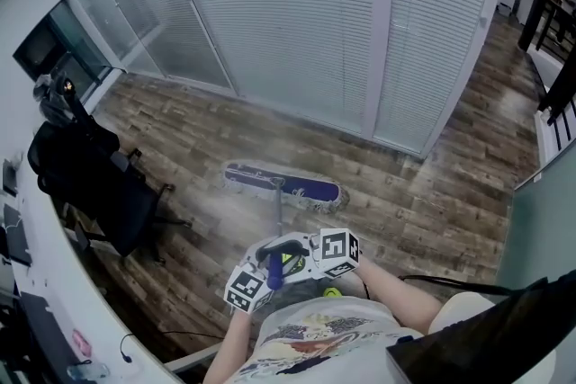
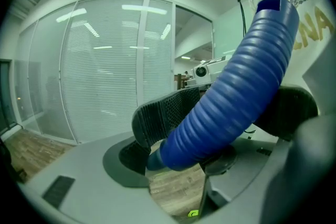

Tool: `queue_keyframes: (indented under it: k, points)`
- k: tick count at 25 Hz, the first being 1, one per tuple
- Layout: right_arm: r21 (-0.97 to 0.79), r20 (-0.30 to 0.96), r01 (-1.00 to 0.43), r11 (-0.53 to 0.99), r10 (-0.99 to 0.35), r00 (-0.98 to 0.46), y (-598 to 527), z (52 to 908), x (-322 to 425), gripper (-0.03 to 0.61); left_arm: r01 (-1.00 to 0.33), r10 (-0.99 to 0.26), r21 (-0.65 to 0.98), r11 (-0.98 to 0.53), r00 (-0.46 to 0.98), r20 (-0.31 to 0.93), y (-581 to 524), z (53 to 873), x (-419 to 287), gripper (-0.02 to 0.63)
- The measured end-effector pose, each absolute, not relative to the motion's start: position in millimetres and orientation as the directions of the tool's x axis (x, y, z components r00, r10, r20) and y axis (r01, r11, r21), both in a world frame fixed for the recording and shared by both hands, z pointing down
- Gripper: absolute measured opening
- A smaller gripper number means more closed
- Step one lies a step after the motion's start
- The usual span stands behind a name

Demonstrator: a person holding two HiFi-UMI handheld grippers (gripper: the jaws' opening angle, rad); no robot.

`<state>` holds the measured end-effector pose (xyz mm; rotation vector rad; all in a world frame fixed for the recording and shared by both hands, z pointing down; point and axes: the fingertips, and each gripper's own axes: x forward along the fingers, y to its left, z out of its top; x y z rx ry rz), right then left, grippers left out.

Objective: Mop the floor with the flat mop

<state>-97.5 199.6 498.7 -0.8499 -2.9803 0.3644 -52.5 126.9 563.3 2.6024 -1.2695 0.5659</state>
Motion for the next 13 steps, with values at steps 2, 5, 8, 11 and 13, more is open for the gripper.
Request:
queue_keyframes:
  k: [2, 5, 8, 11, 13]
  points:
    - [-0.228, -0.045, 0.521, 0.822, 0.526, -0.849, 198, 497, -98, 0.287, -0.789, -0.717, 0.006, -0.614, 0.560, 0.416, 125, 561, -52, 0.228]
    - [-0.225, -0.047, 0.527, 0.820, 0.531, -0.846, 198, 496, -101, 0.287, -0.791, -0.719, 0.006, -0.612, 0.560, 0.411, 124, 560, -56, 0.229]
    - [-0.223, -0.053, 0.529, 0.819, 0.532, -0.845, 193, 495, -104, 0.287, -0.791, -0.720, 0.006, -0.611, 0.559, 0.410, 120, 558, -59, 0.229]
    - [-0.222, -0.061, 0.530, 0.818, 0.531, -0.845, 187, 491, -106, 0.287, -0.792, -0.720, 0.005, -0.610, 0.558, 0.412, 113, 556, -62, 0.229]
    - [-0.219, -0.065, 0.532, 0.818, 0.531, -0.845, 182, 489, -108, 0.287, -0.792, -0.720, 0.005, -0.610, 0.557, 0.414, 110, 554, -64, 0.229]
